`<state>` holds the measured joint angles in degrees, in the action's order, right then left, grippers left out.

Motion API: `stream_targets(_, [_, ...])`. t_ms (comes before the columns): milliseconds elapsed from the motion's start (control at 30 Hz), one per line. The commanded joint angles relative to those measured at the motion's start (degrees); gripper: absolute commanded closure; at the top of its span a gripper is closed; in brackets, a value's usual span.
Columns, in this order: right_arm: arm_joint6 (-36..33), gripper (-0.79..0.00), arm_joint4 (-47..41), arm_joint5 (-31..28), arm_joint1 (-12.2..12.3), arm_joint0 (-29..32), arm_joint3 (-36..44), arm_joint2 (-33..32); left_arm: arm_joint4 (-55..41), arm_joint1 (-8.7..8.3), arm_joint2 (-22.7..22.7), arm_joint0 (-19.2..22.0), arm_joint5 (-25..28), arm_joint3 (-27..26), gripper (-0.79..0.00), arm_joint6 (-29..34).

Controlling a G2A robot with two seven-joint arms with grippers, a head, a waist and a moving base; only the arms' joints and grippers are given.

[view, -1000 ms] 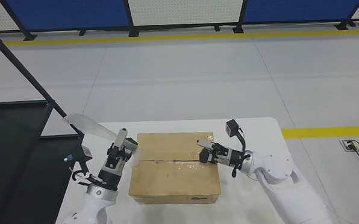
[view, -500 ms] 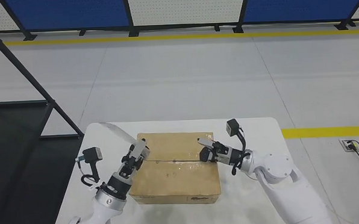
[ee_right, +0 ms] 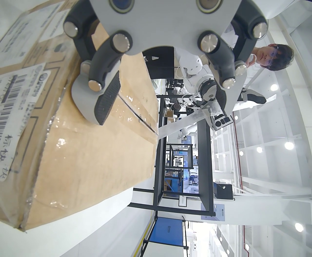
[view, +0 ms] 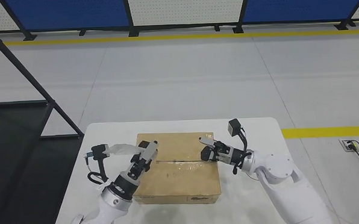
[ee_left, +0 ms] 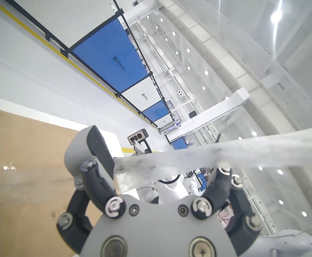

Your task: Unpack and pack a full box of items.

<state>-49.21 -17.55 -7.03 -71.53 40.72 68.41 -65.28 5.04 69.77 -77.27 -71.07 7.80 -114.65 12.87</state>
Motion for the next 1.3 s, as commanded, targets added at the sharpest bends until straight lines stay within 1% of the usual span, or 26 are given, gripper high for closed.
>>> stream_targets(0, [0.0,-0.785,-0.1,-0.1,0.0,0.1,0.0,-0.1,0.2,0.05,0.2,0.2,0.1,-0.3,-0.785,0.1])
stream_targets(233, [-0.1,-0.785,-0.2,-0.1,0.0,0.2,0.0,-0.2,1.0,0.18,0.6,0.7,0.1,-1.1,-0.785,0.3])
stream_targets(500, [-0.1,-0.785,-0.2,0.0,0.0,-0.1,-0.3,0.0,0.9,0.3,0.1,0.9,0.2,-0.7,-0.785,0.2])
stream_targets(700, [-0.2,-0.785,-0.1,0.2,0.0,-0.4,-0.4,0.2,0.3,0.38,-0.5,0.8,0.3,-0.6,-0.785,-0.1])
stream_targets(800, [-0.2,-0.785,-0.1,0.3,-0.1,-0.5,-0.5,0.4,-1.5,0.45,-1.3,0.7,0.5,-0.7,-0.785,-0.8])
stream_targets(867, [-0.3,-0.785,-0.2,0.4,-0.2,-0.6,-0.5,0.6,-4.9,0.53,-2.5,0.6,0.7,-0.7,-0.785,-1.4])
stream_targets(967, [-0.6,-0.785,-0.3,0.2,-0.2,-0.8,-0.6,0.9,-14.2,0.67,-5.6,0.3,0.7,-0.8,-0.785,-2.2])
stream_targets(1133, [-0.7,-0.785,-0.5,0.1,-0.4,-1.3,-1.2,1.2,-30.8,0.62,-12.2,0.0,-0.5,0.6,-0.785,0.3])
stream_targets(1267, [-1.0,-0.785,-0.6,0.1,-0.5,-1.9,-1.7,1.7,-41.7,0.59,-16.0,-0.1,-2.0,2.5,-0.785,3.0])
